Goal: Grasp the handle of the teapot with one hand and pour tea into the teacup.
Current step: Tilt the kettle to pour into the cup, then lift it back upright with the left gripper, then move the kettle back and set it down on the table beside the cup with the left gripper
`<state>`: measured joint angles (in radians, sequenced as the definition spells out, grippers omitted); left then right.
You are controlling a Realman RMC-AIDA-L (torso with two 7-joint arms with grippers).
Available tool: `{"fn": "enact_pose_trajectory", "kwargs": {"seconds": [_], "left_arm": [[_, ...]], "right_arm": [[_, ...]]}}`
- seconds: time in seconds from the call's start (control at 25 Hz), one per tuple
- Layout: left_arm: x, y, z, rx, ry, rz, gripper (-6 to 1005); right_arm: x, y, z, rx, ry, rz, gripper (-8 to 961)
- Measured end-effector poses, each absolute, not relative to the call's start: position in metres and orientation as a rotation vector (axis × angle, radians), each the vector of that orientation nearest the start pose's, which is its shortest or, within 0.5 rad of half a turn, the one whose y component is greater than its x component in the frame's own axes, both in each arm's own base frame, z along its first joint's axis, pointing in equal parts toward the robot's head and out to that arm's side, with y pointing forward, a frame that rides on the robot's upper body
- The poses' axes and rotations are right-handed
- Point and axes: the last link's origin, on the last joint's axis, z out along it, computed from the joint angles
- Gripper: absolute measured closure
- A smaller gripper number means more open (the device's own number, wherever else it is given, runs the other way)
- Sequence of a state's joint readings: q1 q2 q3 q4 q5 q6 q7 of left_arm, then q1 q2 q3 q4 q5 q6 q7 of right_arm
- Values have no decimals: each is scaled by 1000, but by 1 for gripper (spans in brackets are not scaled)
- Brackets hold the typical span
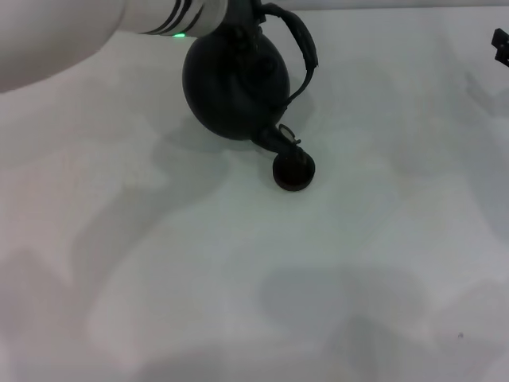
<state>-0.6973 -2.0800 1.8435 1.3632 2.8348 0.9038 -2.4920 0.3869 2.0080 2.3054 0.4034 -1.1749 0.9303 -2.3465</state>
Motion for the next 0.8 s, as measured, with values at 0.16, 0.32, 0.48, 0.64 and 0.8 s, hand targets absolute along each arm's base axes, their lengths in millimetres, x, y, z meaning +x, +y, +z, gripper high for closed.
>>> {"fn": "enact_pose_trajectory", "kwargs": {"seconds": [0.16,0.32,0.48,0.64,0.8], "left_arm": [[-91,394,-48,-2386,62,298,895],[-104,390,-35,-2356,-21,257,895],[-118,390,-14,-2300,-111,214,896],[-136,389,4,-2229,-213,148,896],[-156,390,20,-2161,-323,44,896]], "right_arm": [[368,354,48,-1875,631,498,84],[367,354,47,-1878,630,497,84],[367,354,47,-1878,630,497,85],[367,353,47,-1882,628,497,85],[368,353,46,-1885,630,496,84]]}}
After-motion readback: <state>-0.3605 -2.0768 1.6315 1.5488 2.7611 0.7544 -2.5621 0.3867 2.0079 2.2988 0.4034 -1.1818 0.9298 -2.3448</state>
